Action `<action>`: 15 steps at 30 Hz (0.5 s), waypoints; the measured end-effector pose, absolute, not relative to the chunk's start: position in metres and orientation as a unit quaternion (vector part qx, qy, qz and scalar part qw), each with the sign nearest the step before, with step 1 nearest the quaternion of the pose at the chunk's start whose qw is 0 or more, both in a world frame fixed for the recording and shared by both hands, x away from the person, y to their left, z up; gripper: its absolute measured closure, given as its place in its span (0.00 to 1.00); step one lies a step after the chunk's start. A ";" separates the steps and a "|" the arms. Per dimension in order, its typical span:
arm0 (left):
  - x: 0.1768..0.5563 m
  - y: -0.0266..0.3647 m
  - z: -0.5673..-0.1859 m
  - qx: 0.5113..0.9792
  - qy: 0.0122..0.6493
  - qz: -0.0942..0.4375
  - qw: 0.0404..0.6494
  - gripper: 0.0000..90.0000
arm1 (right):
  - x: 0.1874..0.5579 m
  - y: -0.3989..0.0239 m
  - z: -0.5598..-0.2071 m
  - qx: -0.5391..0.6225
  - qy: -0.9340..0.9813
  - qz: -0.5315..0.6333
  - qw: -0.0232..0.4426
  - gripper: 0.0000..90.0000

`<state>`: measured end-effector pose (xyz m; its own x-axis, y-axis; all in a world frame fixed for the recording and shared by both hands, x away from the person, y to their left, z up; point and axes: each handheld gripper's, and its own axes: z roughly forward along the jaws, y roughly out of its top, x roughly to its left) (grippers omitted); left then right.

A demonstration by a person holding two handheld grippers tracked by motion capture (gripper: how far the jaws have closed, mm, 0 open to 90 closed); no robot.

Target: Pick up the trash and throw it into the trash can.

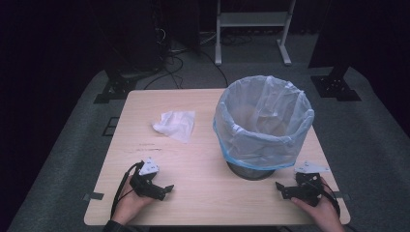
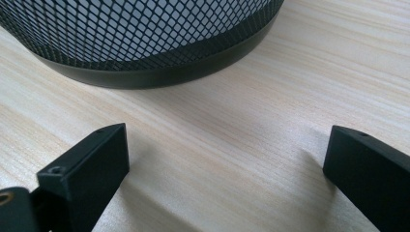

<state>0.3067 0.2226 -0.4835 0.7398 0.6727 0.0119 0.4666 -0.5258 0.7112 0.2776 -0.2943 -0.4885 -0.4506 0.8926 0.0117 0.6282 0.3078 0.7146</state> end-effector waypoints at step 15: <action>0.313 0.231 -0.471 0.849 0.348 0.143 0.370 0.00 | 0.277 -0.294 -0.488 0.483 0.785 0.333 0.198 0.01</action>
